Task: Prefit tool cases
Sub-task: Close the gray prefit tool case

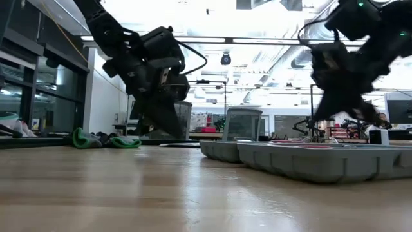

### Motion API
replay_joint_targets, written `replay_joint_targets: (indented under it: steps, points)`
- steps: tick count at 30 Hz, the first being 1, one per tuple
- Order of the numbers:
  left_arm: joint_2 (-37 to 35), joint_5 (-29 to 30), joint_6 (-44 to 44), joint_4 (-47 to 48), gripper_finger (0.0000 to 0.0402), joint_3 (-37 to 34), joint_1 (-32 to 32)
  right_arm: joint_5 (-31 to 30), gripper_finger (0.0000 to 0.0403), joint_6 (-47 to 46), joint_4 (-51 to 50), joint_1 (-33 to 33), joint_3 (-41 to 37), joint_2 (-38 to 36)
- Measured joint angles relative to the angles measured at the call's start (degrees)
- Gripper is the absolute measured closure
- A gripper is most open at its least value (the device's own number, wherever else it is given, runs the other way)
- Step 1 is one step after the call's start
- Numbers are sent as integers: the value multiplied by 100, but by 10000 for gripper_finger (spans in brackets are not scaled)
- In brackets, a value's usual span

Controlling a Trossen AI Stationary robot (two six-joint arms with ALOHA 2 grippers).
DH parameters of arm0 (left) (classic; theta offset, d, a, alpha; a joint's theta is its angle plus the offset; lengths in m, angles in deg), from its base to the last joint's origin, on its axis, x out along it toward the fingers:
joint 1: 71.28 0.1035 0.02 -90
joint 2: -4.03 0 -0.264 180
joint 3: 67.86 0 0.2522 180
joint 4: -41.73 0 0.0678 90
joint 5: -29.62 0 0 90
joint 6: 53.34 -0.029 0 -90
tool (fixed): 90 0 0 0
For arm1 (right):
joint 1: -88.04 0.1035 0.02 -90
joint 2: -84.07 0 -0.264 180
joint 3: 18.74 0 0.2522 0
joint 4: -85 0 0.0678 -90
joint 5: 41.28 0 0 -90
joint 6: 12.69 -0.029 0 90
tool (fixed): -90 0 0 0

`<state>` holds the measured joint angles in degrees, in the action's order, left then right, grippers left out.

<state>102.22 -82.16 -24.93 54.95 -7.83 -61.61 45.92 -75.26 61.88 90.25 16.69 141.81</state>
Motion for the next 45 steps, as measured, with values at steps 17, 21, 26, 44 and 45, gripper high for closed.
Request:
replay_joint_targets:
  steps: [17,21,26,44,45]
  points:
    - [1222,-664,1580,-2326,402,100,-133,388,403,-809,-507,283,-2,911]
    - [1225,-681,1377,-2161,402,202,62,463,403,-874,422,283,-2,1469]
    - [1222,-729,1110,-1846,402,211,385,485,403,-936,1760,268,-2,2079]
    - [1025,-907,647,-1477,402,189,972,210,403,-1051,1718,1021,0,1225]
    - [1025,-906,606,-1470,402,189,1029,283,403,-1050,1726,1101,0,1203]
